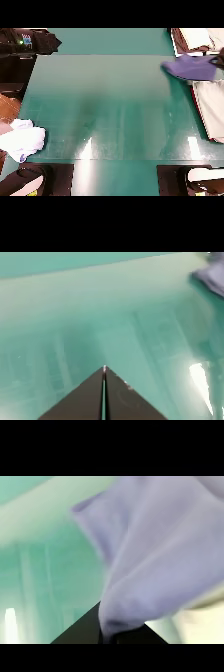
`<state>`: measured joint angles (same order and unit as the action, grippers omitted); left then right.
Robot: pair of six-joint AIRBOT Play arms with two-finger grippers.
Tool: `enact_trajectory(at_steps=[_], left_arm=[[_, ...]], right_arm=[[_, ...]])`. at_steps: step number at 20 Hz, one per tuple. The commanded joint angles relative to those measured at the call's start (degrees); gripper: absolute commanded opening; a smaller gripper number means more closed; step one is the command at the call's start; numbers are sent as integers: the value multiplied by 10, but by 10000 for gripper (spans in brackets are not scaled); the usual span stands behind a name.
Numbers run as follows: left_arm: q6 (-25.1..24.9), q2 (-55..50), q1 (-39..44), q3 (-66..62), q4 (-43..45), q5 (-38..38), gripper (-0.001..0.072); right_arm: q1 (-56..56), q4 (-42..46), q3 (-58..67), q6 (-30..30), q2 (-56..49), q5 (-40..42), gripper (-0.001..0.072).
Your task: Fold the shirts.
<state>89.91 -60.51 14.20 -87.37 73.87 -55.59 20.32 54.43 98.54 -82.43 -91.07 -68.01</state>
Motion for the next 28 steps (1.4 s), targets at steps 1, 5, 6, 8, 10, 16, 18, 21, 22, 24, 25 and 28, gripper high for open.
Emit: enact_trajectory(at_steps=[1,5,6,8,10,16,18,21,22,24,25,28], left_arm=[[1,0,9,0,-4,16,31],[1,0,9,0,-5,15,31],[1,0,9,1,-5,16,31],[1,0,9,7,-5,15,31],[1,0,9,14,-6,15,31],[1,0,9,20,-5,16,31],[1,0,9,20,-5,16,31],[0,0,9,20,-5,16,31],[0,0,9,20,-5,16,31],[-4,0,9,20,-5,16,31],[-4,0,9,20,-5,15,31],[-4,0,9,20,-5,16,31]], right_arm=[[76,-26,0,-2,10,6,15],[90,-100,1,-2,21,40,15],[90,-99,1,-2,32,53,15],[90,-99,1,-1,57,81,15],[97,-97,2,0,85,89,15],[144,-92,2,22,147,-10,15],[155,-78,2,31,163,-55,15],[155,-1,2,32,190,-129,15],[155,28,2,30,198,-143,15],[155,87,0,28,212,-167,16],[155,120,-11,22,221,-176,15],[155,199,-86,13,250,-180,16]])
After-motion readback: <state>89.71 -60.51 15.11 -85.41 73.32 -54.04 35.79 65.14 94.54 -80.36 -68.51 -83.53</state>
